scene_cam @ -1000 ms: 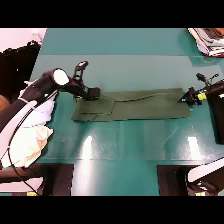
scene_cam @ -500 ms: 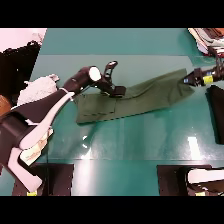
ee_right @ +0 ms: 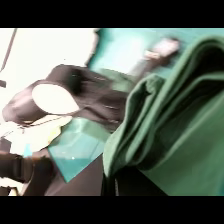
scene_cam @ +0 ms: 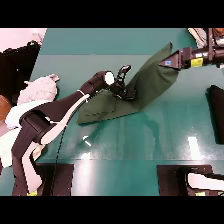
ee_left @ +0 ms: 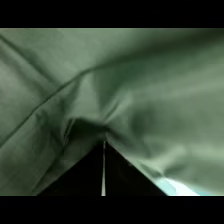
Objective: Fold the shirts.
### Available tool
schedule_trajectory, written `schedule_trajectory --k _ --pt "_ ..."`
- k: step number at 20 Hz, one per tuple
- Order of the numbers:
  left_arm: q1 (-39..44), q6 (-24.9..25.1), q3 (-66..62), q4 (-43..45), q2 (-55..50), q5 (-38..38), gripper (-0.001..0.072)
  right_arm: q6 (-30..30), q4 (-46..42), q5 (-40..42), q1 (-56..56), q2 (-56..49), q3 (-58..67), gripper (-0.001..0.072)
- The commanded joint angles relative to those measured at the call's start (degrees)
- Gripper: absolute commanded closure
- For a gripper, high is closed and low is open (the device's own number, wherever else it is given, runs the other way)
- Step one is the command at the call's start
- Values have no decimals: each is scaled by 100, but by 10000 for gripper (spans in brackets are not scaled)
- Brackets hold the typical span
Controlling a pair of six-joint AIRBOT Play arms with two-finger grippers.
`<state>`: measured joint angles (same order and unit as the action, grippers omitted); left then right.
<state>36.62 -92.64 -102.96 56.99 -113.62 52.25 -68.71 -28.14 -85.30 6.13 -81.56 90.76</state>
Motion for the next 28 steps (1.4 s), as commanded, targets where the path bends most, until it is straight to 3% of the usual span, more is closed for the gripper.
schedule_trajectory --k 1,5,9,15,16,18,19,21,24,26,28 --pt "2 -2 -44 146 -42 17 677 -48 138 166 511 50 356 696" --pt "-433 7 -66 208 221 562 678 -35 90 258 761 37 435 696" --pt "-1023 46 -68 916 966 1130 677 -17 -52 474 1130 -153 437 695" --pt "-2256 758 -68 1261 2225 2074 677 494 -35 1397 2785 -1104 437 690" --pt "-2481 758 -68 1362 2439 2107 677 601 -35 1620 3128 -1303 439 612" --pt "-2863 758 -66 1491 2787 2105 676 922 -44 1818 3716 -1744 621 167" --pt "-3029 756 -66 1499 2935 2111 676 933 -57 1722 3884 -1961 844 119" --pt "-3246 758 -66 1497 3121 2199 676 855 -339 1373 3917 -2225 1327 153" --pt "-3289 761 -63 1495 3178 2437 677 170 -1838 857 3534 -2175 1561 170" --pt "-3279 761 -28 1456 3178 2487 676 13 -2524 621 3042 -1978 1272 177" --pt "-3279 761 -24 1458 3178 2476 676 -28 -2640 623 2400 -1751 721 180"
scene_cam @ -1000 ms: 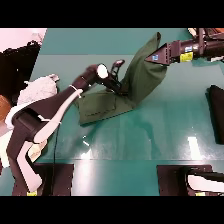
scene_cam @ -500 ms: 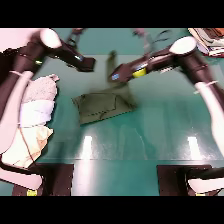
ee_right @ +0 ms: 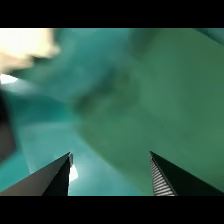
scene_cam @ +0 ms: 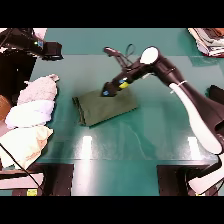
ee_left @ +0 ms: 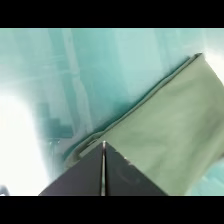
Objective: Fold the shirts.
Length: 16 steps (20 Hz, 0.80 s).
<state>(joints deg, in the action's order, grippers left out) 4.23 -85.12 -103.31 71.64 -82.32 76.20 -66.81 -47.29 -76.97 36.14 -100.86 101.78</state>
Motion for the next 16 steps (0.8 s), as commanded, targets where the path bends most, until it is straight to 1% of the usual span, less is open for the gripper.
schedule_trajectory --k 1,3,4,5,7,9,13,14,16 --pt "-39 9 11 -24 48 74 676 -267 -723 -177 -942 262 -656 180" --pt "-39 7 11 -48 48 68 676 -286 -603 -55 -1615 313 -1163 178" --pt "-39 7 11 -48 48 66 676 -282 -466 92 -1882 308 -1416 162" --pt "-39 7 11 -48 48 59 676 -280 -337 254 -2087 293 -1628 83" --pt "-39 7 11 -50 48 26 676 -262 -35 391 -2321 127 -1871 83" --pt "-39 7 11 -50 48 24 676 -254 155 334 -2297 -184 -1805 83" --pt "-39 7 11 -52 48 28 676 -258 428 157 -1803 -986 -1051 84" --pt "-39 7 11 -52 48 31 676 -267 452 52 -1644 -1187 -828 86" --pt "-39 7 11 -52 48 37 676 -264 874 -308 -1316 -1606 -398 96"
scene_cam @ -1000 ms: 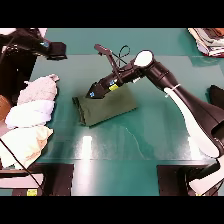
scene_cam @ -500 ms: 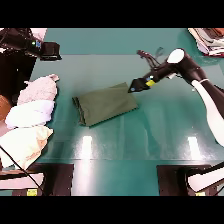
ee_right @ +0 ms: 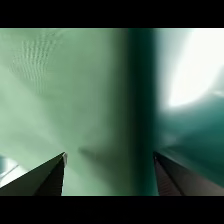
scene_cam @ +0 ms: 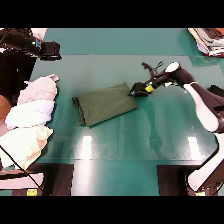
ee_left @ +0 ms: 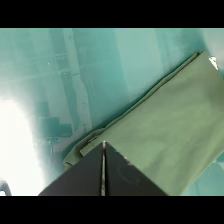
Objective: Fold the shirts.
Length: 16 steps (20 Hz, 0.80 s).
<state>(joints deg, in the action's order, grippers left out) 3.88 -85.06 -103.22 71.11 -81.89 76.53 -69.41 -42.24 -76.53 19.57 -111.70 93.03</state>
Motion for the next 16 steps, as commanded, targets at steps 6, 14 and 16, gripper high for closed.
schedule_trajectory --k 6,14,16 --pt "9 0 2 -343 4 17 677 291 463 -431 769 -863 1198 696" --pt "1152 48 2 -321 4 33 677 -527 -925 -452 -726 420 1410 696" --pt "1462 133 2 -319 4 -46 677 -680 -1377 -481 -1497 907 1410 696"
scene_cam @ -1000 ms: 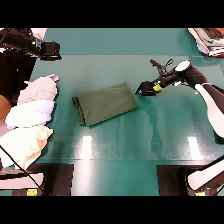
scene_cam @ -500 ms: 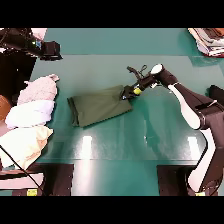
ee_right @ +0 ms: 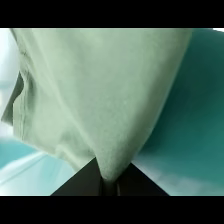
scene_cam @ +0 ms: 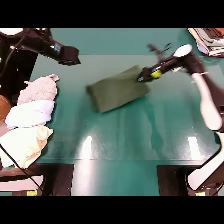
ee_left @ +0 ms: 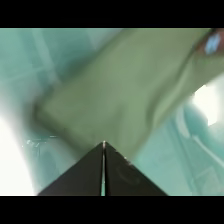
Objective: Fold the shirts.
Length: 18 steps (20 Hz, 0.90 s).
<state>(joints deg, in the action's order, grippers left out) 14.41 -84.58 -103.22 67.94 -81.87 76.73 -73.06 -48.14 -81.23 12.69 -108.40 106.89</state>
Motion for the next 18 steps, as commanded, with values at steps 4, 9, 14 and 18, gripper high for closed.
schedule_trajectory --k 4,9,14,18 --pt "817 79 2 -2 2 -330 677 -667 -1394 4 -2557 1296 24 696" --pt "942 -7 2 -42 2 -625 677 -922 -1408 188 -4485 1497 24 696" --pt "942 -98 2 -42 -11 -787 676 -916 -1294 704 -5149 1497 26 696" --pt "942 -96 2 -42 -15 -809 677 -911 -1292 901 -5051 1499 282 696"
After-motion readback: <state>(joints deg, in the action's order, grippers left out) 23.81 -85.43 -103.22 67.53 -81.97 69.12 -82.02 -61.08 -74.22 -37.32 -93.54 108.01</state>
